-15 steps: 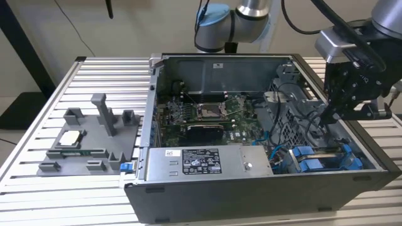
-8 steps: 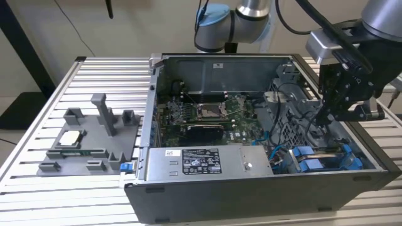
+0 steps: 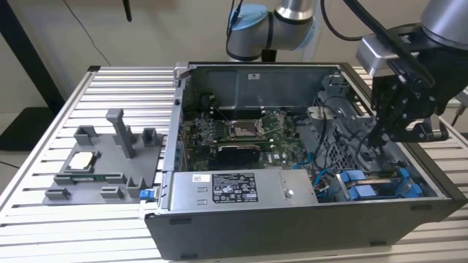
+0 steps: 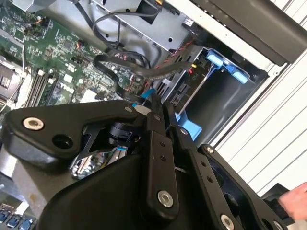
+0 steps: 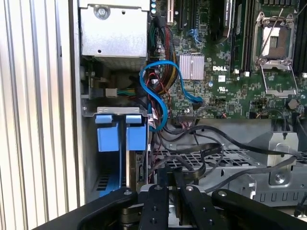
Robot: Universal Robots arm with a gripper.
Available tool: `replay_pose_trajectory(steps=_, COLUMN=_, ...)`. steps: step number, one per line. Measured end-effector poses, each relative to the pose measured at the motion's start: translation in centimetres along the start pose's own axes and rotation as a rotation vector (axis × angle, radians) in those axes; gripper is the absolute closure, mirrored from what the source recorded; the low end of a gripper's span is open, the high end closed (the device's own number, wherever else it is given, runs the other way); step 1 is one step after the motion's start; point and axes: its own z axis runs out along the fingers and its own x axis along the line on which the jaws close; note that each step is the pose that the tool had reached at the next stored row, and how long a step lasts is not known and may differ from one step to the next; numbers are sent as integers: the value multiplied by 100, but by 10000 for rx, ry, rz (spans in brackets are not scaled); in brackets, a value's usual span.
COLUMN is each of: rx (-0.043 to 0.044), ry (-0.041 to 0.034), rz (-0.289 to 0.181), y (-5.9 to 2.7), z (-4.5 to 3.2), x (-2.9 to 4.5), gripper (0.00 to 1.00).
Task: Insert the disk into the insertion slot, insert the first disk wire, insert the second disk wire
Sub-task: 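Insert the second disk wire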
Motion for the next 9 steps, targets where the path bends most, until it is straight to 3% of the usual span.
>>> replay_pose_trajectory(steps=5, rx=93, ry=3, rz=-9, y=10, z=10, x=77, gripper=84)
replay_pose_trajectory(steps=9, rx=254, ry=9, rz=-29, y=22, z=31, x=125, gripper=84)
